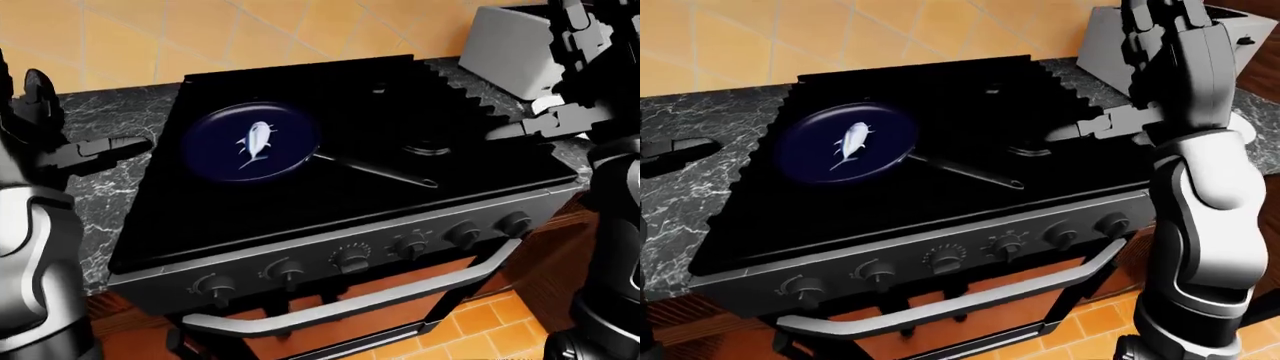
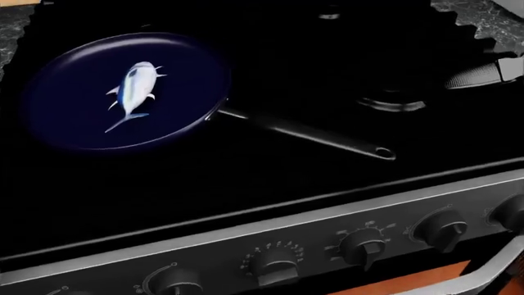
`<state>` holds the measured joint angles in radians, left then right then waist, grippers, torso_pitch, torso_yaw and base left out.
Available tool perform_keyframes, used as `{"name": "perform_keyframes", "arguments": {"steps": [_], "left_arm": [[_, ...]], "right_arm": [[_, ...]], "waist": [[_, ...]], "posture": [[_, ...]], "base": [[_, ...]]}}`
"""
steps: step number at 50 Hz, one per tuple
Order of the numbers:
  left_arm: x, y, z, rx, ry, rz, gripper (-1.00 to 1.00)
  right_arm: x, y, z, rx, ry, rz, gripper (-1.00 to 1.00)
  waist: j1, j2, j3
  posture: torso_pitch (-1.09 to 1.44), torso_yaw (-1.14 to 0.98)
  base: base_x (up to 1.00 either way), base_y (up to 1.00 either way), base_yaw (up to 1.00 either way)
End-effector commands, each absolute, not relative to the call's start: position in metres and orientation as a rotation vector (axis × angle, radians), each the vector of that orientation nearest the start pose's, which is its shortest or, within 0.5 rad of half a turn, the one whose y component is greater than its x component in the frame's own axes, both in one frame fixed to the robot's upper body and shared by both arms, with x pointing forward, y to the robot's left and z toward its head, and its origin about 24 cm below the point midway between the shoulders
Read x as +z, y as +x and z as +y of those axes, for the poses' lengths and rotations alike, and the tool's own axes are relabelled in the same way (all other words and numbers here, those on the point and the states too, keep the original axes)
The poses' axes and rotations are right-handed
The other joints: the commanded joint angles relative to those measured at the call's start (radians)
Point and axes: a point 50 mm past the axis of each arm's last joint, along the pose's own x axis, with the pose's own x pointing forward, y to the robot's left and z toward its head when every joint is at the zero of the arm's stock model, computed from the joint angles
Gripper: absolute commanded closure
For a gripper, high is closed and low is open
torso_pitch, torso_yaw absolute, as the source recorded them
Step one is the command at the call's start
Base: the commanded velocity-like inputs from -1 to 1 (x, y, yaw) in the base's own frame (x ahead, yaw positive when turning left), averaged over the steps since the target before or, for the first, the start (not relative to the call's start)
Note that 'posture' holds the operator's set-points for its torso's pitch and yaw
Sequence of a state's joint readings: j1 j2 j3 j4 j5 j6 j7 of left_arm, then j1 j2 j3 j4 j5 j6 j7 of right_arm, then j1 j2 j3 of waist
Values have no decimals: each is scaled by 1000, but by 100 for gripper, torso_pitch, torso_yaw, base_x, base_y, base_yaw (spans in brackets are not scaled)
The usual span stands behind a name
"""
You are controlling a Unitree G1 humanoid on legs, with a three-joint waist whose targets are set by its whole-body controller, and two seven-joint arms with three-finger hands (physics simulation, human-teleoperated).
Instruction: Pick the fish from the pan and place it on the plate.
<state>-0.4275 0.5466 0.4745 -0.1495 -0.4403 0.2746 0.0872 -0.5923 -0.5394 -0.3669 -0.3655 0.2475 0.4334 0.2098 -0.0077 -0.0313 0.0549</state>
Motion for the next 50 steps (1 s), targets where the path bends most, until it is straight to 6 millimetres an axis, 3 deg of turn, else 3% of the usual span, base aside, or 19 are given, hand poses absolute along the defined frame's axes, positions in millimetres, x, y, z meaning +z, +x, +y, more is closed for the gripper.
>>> {"name": "perform_keyframes", "arguments": {"steps": [1, 3, 5, 8, 10, 11, 12, 13, 15, 17, 20, 23, 24, 27, 34, 35, 45, 49, 50], "left_arm": [[261, 267, 307, 349, 13, -585, -100], [261, 267, 306, 348, 12, -585, -100], [261, 267, 307, 349, 13, -586, -100], [261, 267, 307, 348, 13, -585, -100], [262, 267, 307, 349, 13, -586, -100], [262, 267, 307, 349, 13, -586, -100], [262, 267, 307, 349, 13, -586, -100], [261, 267, 307, 349, 12, -586, -100], [261, 267, 307, 349, 13, -585, -100], [261, 266, 308, 353, 12, -585, -100], [261, 266, 308, 353, 13, -586, -100], [261, 266, 308, 353, 13, -585, -100], [261, 266, 308, 352, 13, -585, -100], [260, 266, 308, 353, 14, -584, -100], [262, 267, 308, 354, 13, -584, -100], [261, 267, 308, 353, 13, -584, -100], [261, 266, 308, 355, 13, -583, -100], [261, 266, 308, 355, 12, -583, -100], [261, 266, 308, 355, 12, -583, -100]], "right_arm": [[309, 267, -236, 22, -294, -673, -100], [309, 267, -236, 23, -294, -672, -100], [309, 267, -236, 22, -294, -673, -100], [308, 267, -236, 21, -294, -672, -100], [308, 267, -236, 17, -294, -673, -100], [309, 267, -236, 11, -293, -673, -100], [308, 268, -237, 6, -298, -672, -100], [308, 268, -237, 3, -302, -674, -100], [307, 268, -238, -4, -301, -672, -100], [305, 270, -237, -10, -321, -664, -100], [306, 273, -239, -41, -330, -657, -100], [309, 279, -242, -133, -296, -670, -100], [308, 280, -243, -109, -271, -664, -100], [308, 279, -244, -89, -282, -671, -100], [311, 278, -241, -61, -289, -667, -100], [311, 278, -241, -61, -296, -668, -100], [313, 278, -240, -51, -305, -665, -100], [313, 278, -240, -52, -306, -665, -100], [314, 278, -240, -51, -305, -665, -100]], "waist": [[8, -17, -26], [4, -7, -33], [3, 9, -27], [-3, 48, -15], [-9, 98, -27], [-7, 141, -42], [4, 98, -26], [1, 117, -15], [3, 101, -21], [2, 84, -13], [10, 50, 1], [21, 0, -10], [21, 23, -9], [18, 25, -27], [18, 38, -30], [23, 42, -47], [36, 27, -25], [32, 42, -21], [34, 52, -29]], "posture": [[0, 0], [0, 0], [0, 0], [0, 0], [0, 0], [0, 0], [0, 0], [0, 0], [0, 0], [0, 0], [0, 0], [0, 0], [0, 0], [0, 0], [0, 0], [0, 0], [0, 0], [0, 0], [0, 0]], "base": [[16, 16, 0], [16, 16, 0], [17, 16, 0], [17, 16, 0], [16, 16, 0], [16, 16, 0], [4, 3, 0], [0, 0, 0], [0, 0, 0], [0, 0, 0], [0, 0, 0], [0, 0, 0], [0, 0, 0], [0, 0, 0], [0, 0, 0], [0, 0, 20], [0, 0, 48], [0, 0, 80], [0, 0, 80]]}}
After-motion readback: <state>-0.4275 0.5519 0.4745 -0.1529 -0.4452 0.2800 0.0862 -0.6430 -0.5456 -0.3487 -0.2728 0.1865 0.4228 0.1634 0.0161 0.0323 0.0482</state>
